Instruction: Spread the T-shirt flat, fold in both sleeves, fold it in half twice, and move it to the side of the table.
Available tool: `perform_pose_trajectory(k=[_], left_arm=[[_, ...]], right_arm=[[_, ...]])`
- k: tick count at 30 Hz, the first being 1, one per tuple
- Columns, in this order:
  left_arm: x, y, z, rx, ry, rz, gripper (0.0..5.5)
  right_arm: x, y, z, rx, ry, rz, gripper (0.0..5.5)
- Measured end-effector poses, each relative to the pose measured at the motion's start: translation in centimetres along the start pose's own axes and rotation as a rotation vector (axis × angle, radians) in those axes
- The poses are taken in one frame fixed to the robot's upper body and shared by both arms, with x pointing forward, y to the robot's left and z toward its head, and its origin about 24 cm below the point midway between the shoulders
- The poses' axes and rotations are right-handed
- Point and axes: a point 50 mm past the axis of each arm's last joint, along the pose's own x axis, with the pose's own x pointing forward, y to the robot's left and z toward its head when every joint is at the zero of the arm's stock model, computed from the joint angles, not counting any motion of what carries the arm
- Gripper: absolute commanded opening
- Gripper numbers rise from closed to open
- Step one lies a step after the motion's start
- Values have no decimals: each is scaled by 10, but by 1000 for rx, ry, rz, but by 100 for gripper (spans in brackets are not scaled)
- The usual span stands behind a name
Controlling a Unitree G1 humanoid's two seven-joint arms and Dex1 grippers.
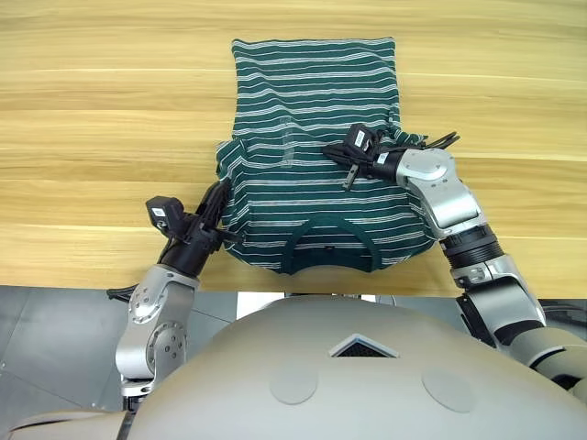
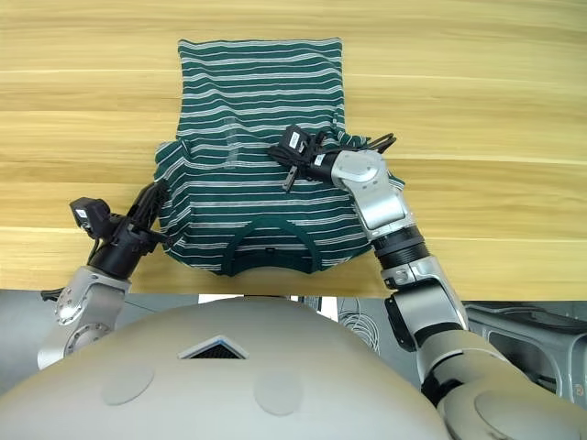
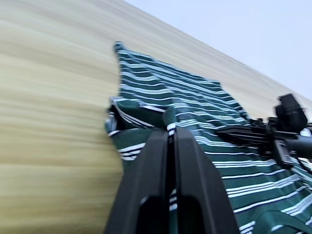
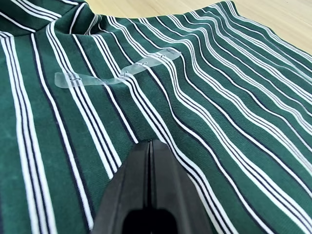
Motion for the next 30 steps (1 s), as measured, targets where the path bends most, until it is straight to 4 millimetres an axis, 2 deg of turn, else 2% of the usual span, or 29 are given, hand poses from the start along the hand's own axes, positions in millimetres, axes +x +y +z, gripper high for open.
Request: perform_pose_trajectory(k=[4, 8, 11, 19, 24, 30], left_arm=[[1, -15, -2, 121, 68, -80, 5], [3, -24, -13, 201, 147, -134, 5], [4, -26, -28, 210, 214, -158, 5], [11, -29, -50, 309, 310, -195, 5], [6, -32, -51, 318, 318, -200, 75], [2, -39, -43, 329, 303, -225, 178]], right_arm=[[1, 0, 0, -2, 0, -1, 0], [3, 1, 1, -1, -5, -5, 0], [4, 2, 2, -4, -7, -3, 0], [6, 3, 2, -20, -5, -2, 0], [6, 3, 2, -21, -5, -2, 0], [6, 3, 3, -22, -5, -2, 0]])
